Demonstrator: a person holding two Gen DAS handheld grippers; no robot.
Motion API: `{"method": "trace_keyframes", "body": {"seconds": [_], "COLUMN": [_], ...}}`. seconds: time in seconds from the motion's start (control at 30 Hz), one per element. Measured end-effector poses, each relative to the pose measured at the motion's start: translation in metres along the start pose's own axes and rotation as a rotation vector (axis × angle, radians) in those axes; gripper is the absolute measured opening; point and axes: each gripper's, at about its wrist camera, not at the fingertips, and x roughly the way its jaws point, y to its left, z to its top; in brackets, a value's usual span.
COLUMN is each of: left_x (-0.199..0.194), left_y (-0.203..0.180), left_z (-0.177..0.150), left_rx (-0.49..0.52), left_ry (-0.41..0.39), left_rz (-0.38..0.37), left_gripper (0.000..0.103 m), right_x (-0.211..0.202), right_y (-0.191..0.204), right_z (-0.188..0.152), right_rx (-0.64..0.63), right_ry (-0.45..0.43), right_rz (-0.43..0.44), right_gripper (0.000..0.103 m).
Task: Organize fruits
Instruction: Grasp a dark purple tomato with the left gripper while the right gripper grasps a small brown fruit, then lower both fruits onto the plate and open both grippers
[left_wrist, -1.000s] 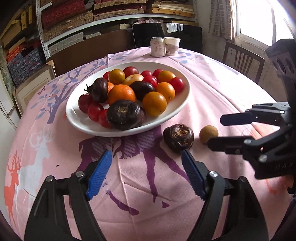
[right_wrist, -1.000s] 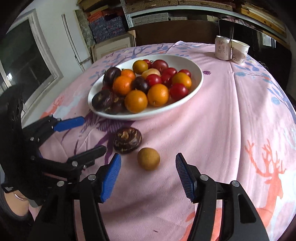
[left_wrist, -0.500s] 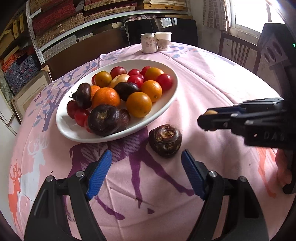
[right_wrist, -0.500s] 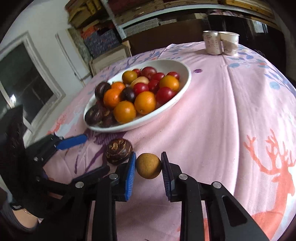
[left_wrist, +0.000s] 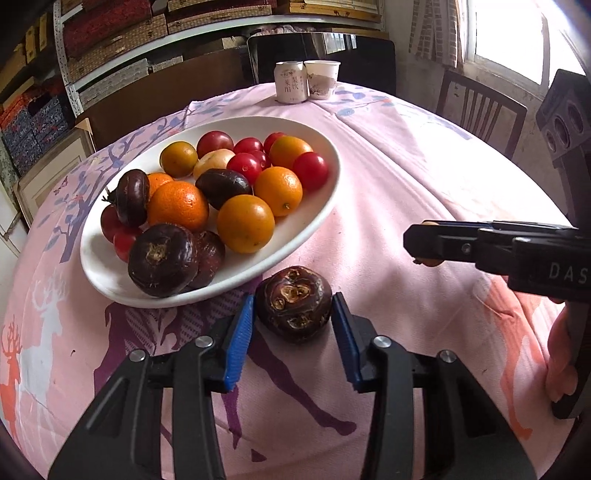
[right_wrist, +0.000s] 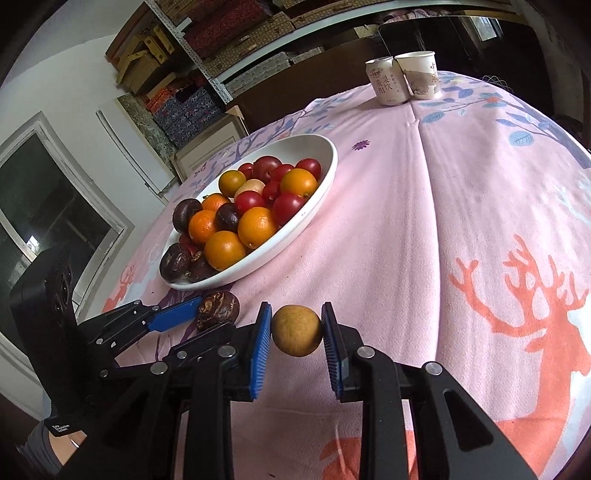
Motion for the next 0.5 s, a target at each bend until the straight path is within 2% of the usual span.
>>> {"method": "trace_keyframes", "body": {"seconds": [0.17,0.3,0.4,0.5], "left_x": [-0.029,-0.051,-0.063,-0.065], "left_y": [0.005,0.023,0.043,0.062], "left_z": [-0.012,-0.017,-0.006,0.017], "left_rx": [-0.014,-0.059,-0.082,-0.111], "left_ry": [-0.048,-0.082,-0.109,-0.115], "left_rz": [-0.033,-0.037,-0.017,-0.007], "left_gripper": [0.042,0.041,0.042,0.042], "right_x": [-0.006,-0.009,-0.003,0.0], "right_y": [0.005,0.013,0.024,0.037], "right_z": [-0.001,0.0,0.014,0.043], "right_rx": [-0.021,-0.044,-0.039,-0.033], "right_ry": [-0.021,-0.021,0.016,0.012], "right_rz": [0.022,0.037,0.071,0.09], "right_gripper": [0.028,0.028,0.028,0.028]}}
